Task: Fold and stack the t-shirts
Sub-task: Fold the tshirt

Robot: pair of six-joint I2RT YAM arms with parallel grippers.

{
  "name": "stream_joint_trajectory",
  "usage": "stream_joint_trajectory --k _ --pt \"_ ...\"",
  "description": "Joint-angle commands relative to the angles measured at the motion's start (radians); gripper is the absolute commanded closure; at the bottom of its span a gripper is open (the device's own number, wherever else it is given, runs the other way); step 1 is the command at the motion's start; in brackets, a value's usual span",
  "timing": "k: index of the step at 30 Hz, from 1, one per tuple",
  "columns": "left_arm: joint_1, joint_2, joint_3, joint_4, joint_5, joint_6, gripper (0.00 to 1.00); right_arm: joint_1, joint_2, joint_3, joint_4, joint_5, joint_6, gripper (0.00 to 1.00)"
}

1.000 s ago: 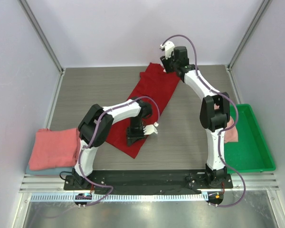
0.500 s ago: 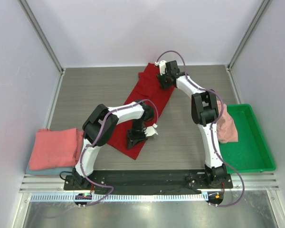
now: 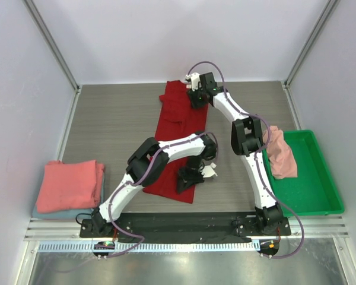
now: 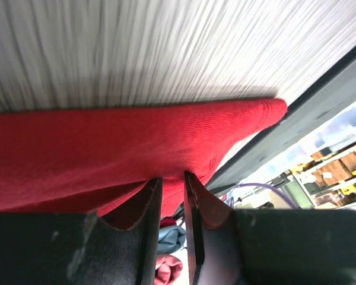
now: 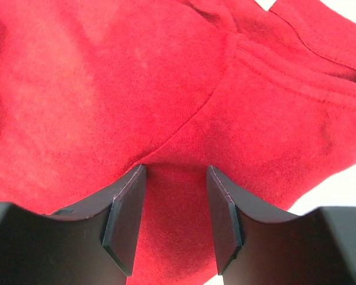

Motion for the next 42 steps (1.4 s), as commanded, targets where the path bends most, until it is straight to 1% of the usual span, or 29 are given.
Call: stream_joint_trajectory --k 1,5,7,10,12,15,16,17,18,19,20,21,22,23,24,25,26,27,28,29,30,31,33,34,36,37,38,39,42 --pt "-0.028 0.098 0.087 0.221 0.063 -0.005 0.77 0.010 0.068 0.065 0.020 -0.011 0.023 0.48" --pt "-0.041 0.135 0.206 0.199 0.067 -0.028 0.76 0.017 0.125 0.154 0.053 -0.049 0.047 0.47" --pt "-0.042 0.144 0.240 0.198 0.071 -0.040 0.76 0.020 0.137 0.180 0.078 -0.071 0.063 0.46" --pt "-0.042 0.124 0.264 0.173 0.069 -0.035 0.76 0.033 0.119 0.180 0.081 -0.089 0.073 0.45" --pt "-0.041 0.086 0.267 0.152 0.080 -0.035 0.76 0.022 0.068 0.166 0.081 -0.115 0.104 0.45" --pt "-0.041 -0.061 0.282 0.106 0.100 -0.054 0.75 -0.009 -0.054 0.126 0.073 -0.140 0.162 0.43" --pt "-0.041 -0.168 0.267 0.092 0.095 -0.061 0.73 -0.018 -0.093 0.096 0.075 -0.143 0.178 0.43" --pt "-0.041 -0.227 0.247 0.101 0.039 -0.072 0.70 -0.030 -0.178 0.079 0.075 -0.149 0.195 0.42" --pt "-0.039 -0.283 0.224 0.115 0.008 -0.074 0.69 -0.056 -0.223 0.032 0.080 -0.152 0.242 0.42" --pt "-0.036 -0.404 0.177 0.144 -0.033 -0.068 0.69 -0.071 -0.267 0.001 0.087 -0.154 0.273 0.43" --pt "-0.021 -0.457 0.146 0.168 -0.072 -0.077 0.67 -0.088 -0.322 -0.044 0.099 -0.164 0.315 0.42" --pt "-0.007 -0.514 0.114 0.202 -0.143 -0.089 0.67 -0.114 -0.416 -0.141 0.133 -0.177 0.374 0.42" --pt "0.010 -0.558 0.062 0.255 -0.181 -0.109 0.67 -0.125 -0.471 -0.197 0.142 -0.187 0.412 0.42" --pt "0.045 -0.639 0.034 0.282 -0.224 -0.202 0.62 -0.136 -0.519 -0.257 0.150 -0.197 0.443 0.42" --pt "0.074 -0.675 0.000 0.315 -0.317 -0.256 0.56 -0.153 -0.607 -0.318 0.162 -0.213 0.467 0.42" --pt "0.106 -0.706 -0.072 0.370 -0.365 -0.325 0.50 -0.158 -0.646 -0.443 0.167 -0.239 0.503 0.42" --pt "0.198 -0.762 -0.107 0.394 -0.380 -0.465 0.47 -0.161 -0.686 -0.510 0.165 -0.270 0.508 0.41" --pt "0.253 -0.778 -0.137 0.406 -0.377 -0.548 0.47 -0.162 -0.731 -0.579 0.165 -0.290 0.511 0.41" --pt "0.307 -0.790 -0.185 0.409 -0.329 -0.618 0.49 -0.162 -0.804 -0.707 0.164 -0.305 0.509 0.41" --pt "0.370 -0.798 -0.215 0.415 -0.271 -0.678 0.50 -0.164 -0.844 -0.772 0.165 -0.331 0.512 0.41" --pt "0.466 -0.812 -0.248 0.423 -0.234 -0.774 0.51 -0.164 -0.879 -0.896 0.165 -0.347 0.517 0.41" --pt "0.511 -0.813 -0.308 0.441 -0.175 -0.804 0.51 -0.164 -0.941 -0.953 0.164 -0.362 0.523 0.41" --pt "0.600 -0.807 -0.367 0.464 -0.117 -0.873 0.51 -0.164 -0.992 -1.065 0.156 -0.422 0.543 0.41" --pt "0.619 -0.806 -0.435 0.499 -0.060 -0.899 0.50 -0.164 -1.034 -1.172 0.152 -0.448 0.544 0.41" --pt "0.648 -0.801 -0.512 0.562 -0.023 -0.937 0.50 -0.164 -1.059 -1.301 0.106 -0.512 0.537 0.42" --pt "0.659 -0.804 -0.596 0.590 0.009 -0.972 0.50 -0.164 -1.068 -1.340 0.095 -0.535 0.537 0.43" --pt "0.659 -0.810 -0.636 0.615 0.017 -0.986 0.50 -0.164 -1.084 -1.375 0.072 -0.555 0.540 0.43" --pt "0.659 -0.818 -0.725 0.666 0.026 -1.006 0.49 -0.164 -1.096 -1.445 0.066 -0.580 0.554 0.43" --pt "0.657 -0.827 -0.834 0.746 0.072 -1.072 0.49 -0.161 -1.125 -1.555 0.037 -0.612 0.586 0.43"
